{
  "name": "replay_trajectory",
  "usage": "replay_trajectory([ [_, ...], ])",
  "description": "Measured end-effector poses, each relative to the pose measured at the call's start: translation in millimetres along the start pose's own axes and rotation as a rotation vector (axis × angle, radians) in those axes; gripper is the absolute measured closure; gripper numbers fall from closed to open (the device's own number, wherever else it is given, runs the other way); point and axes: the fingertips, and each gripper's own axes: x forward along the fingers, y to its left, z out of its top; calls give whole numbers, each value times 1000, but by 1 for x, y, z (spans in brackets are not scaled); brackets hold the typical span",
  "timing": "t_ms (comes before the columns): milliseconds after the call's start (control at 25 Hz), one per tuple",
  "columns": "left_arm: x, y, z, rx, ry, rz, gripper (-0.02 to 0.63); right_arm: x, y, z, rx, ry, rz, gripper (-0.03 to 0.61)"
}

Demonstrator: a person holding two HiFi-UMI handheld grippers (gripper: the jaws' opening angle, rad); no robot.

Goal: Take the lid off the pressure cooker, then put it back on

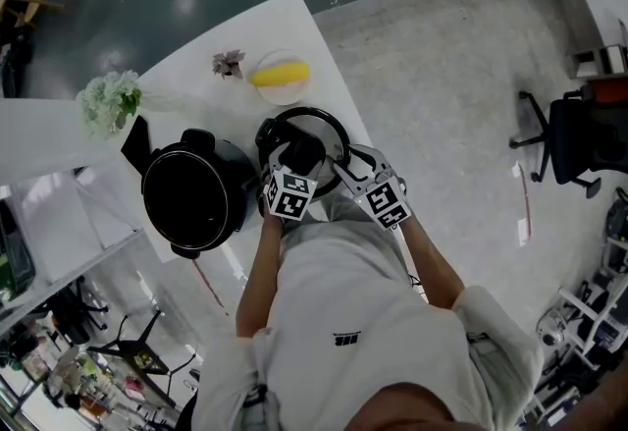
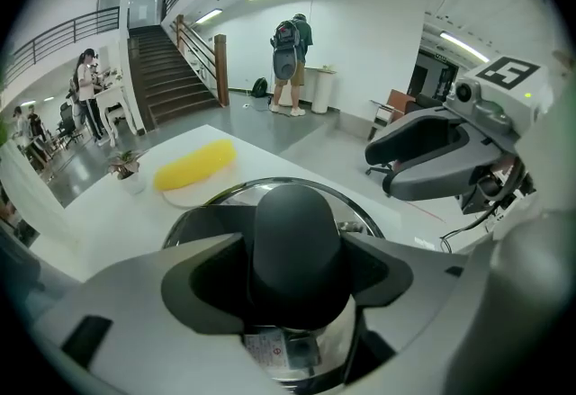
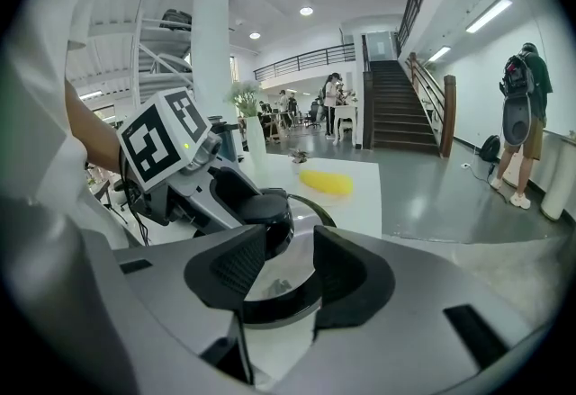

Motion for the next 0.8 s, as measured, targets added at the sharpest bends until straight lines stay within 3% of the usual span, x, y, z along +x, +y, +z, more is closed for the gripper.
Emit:
replay_trajectory([
  [200, 0, -2, 1, 5, -1, 2, 284, 0, 0, -3, 8, 3, 3, 411],
  [280, 1, -4, 1, 3, -2, -1, 319, 0, 1, -4, 9, 3, 3, 411],
  [800, -2, -6, 0, -16, 13, -9, 325, -7, 1, -3, 12, -7, -16, 413],
])
